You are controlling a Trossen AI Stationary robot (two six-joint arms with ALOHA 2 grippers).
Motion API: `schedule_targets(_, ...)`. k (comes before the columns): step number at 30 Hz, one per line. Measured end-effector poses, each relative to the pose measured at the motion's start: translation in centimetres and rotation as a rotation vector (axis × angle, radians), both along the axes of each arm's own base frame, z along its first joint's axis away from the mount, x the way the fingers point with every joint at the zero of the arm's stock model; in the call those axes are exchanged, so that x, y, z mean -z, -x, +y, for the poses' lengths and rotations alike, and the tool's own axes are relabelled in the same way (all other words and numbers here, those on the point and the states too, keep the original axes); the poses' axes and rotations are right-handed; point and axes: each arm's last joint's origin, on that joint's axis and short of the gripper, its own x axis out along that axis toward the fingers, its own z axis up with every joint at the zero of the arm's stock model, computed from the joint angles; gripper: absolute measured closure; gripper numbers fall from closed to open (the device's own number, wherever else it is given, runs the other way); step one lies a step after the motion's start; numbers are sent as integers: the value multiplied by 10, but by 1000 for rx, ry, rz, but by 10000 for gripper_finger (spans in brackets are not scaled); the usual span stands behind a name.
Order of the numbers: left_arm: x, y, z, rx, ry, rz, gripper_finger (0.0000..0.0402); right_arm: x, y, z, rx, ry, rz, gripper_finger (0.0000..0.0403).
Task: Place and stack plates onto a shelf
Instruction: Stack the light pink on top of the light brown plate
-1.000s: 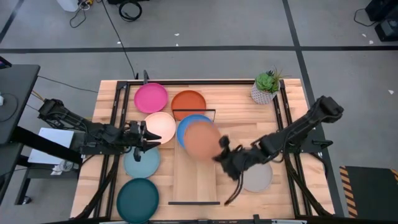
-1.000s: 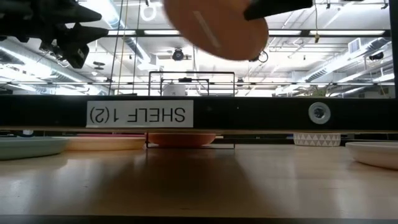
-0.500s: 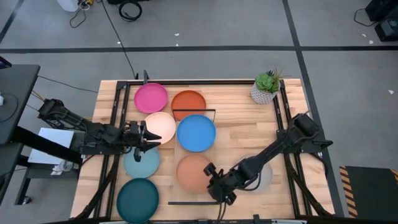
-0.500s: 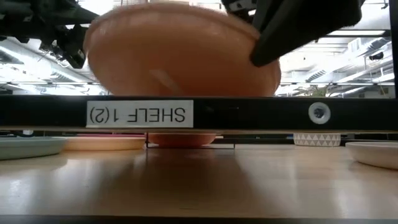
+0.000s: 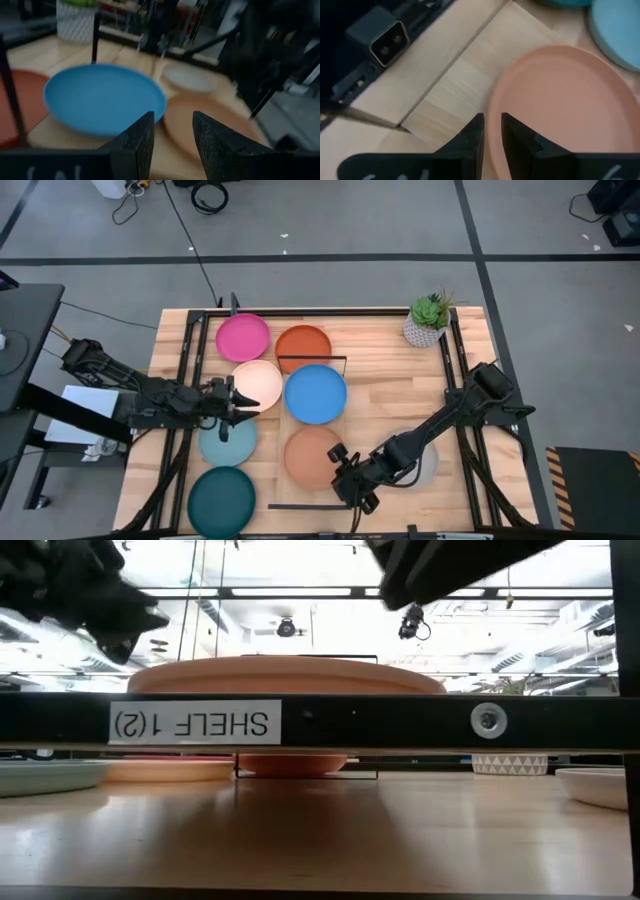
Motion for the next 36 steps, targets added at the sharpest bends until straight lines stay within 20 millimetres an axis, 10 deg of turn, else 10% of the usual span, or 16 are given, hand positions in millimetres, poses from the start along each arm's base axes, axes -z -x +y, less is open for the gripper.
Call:
schedule_targets(18,24,-21,0,-148,-59,538,260,-69,66,-43,463,195,47,332)
schedule_targets(36,47,-57,-5,-144,-184,840,260,-49,84,-72,494,255,55,332)
